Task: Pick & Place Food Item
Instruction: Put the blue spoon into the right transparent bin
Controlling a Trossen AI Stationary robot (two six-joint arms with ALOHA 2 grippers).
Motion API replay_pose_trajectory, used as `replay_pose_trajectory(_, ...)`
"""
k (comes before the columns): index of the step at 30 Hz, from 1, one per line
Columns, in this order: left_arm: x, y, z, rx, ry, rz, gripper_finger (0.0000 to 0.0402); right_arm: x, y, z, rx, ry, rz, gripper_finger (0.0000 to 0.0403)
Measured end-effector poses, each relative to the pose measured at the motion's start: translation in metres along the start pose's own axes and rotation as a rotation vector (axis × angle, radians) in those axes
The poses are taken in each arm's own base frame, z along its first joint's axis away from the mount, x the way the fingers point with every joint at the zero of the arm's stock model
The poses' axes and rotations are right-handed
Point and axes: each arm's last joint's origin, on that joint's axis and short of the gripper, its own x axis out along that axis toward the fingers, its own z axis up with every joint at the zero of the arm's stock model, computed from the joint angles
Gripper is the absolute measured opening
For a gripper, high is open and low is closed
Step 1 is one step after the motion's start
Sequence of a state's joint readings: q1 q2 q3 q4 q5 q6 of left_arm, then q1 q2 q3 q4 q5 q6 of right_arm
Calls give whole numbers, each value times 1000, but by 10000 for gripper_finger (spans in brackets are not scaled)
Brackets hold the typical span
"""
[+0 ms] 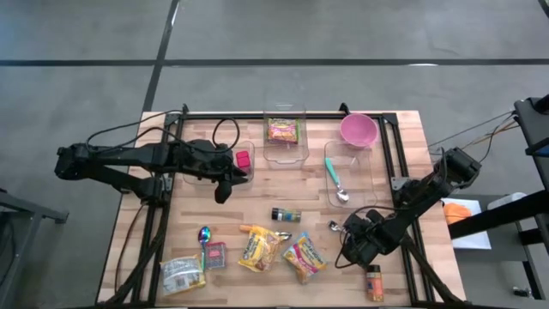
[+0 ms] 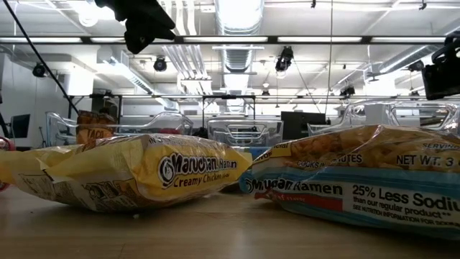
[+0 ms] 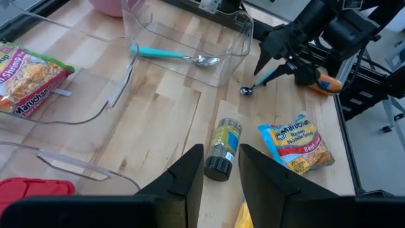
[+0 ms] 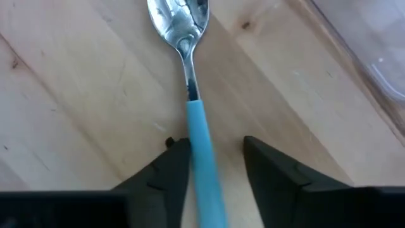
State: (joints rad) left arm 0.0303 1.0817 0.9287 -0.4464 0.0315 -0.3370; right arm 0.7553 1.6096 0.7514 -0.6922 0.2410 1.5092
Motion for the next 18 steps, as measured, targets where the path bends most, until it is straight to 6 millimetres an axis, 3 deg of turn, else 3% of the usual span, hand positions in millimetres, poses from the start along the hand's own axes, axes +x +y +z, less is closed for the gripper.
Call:
replay_pose_trajectory(8, 0, 0, 0, 0, 2, 1, 108, -1, 0, 0, 10, 23, 12, 28)
replay_pose_trajectory(18, 0, 1, -3, -1, 27, 10, 108, -9, 5, 2, 24, 37, 60, 27)
